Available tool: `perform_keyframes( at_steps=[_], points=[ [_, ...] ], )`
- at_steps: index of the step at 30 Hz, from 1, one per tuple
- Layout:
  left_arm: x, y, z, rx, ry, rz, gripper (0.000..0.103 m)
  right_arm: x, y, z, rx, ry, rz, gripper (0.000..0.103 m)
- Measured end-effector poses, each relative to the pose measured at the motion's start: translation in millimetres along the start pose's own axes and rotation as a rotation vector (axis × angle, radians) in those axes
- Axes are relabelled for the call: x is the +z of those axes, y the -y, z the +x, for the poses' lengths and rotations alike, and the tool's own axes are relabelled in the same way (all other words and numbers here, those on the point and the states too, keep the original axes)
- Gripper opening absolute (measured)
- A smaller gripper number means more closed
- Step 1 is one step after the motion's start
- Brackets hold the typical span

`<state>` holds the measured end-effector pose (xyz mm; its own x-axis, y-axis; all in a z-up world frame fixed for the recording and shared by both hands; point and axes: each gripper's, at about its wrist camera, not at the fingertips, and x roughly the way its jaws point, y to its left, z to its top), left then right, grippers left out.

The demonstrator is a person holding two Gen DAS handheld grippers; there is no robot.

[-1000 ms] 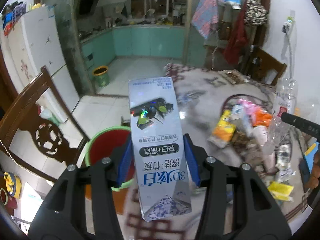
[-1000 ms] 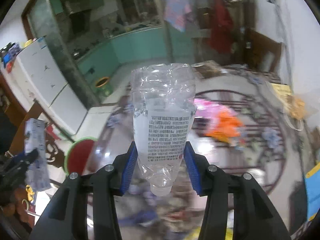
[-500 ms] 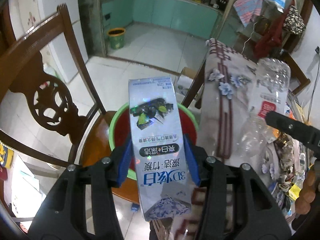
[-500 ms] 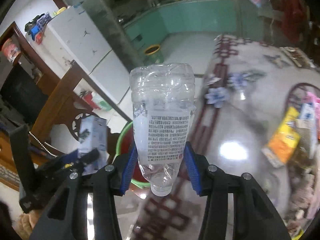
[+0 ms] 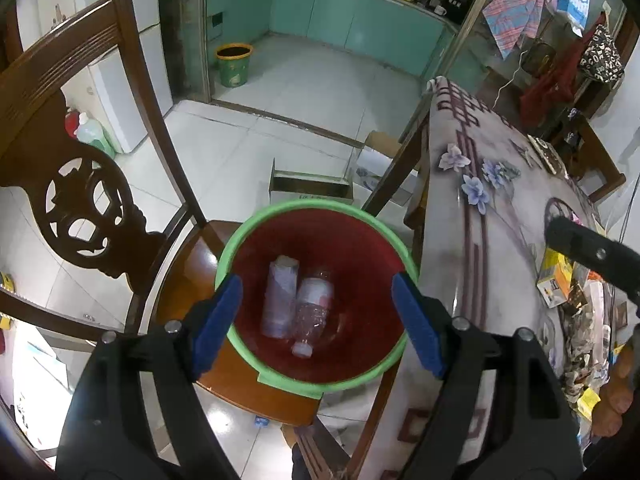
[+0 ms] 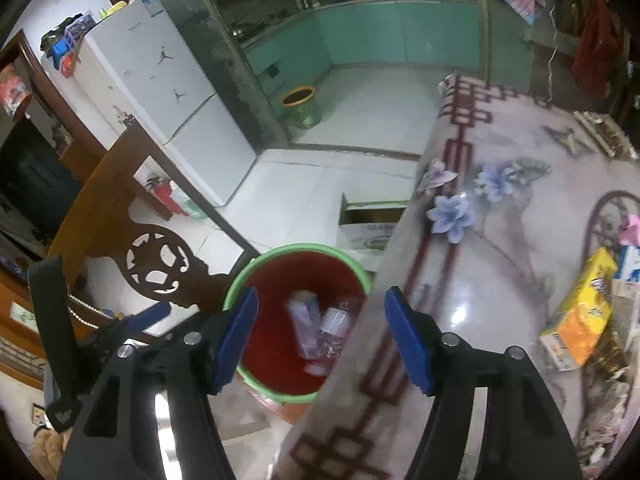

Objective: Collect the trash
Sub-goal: 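Carry carton and bottle to the red bucket and open both tools, then grasp the white patterned paper cup with the right tool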

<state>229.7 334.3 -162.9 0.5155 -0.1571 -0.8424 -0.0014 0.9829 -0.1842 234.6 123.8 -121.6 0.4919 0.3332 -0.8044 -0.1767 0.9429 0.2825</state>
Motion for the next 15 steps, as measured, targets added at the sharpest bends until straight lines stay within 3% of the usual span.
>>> perform_keyframes(
  at_steps=[9,15],
  points=[
    [-4.8,47.3,-26.8,-0.055,0.054,0.103,0.075,-24.0,30.7,-57.7,-0.076,0.077,0.047,0.064],
    [-19.2,100.3,-39.8,-0.107,0.056,0.172,0.075,-51.6,76.8,-98.2,-0.129,0.107,0.123,0.066]
  ],
)
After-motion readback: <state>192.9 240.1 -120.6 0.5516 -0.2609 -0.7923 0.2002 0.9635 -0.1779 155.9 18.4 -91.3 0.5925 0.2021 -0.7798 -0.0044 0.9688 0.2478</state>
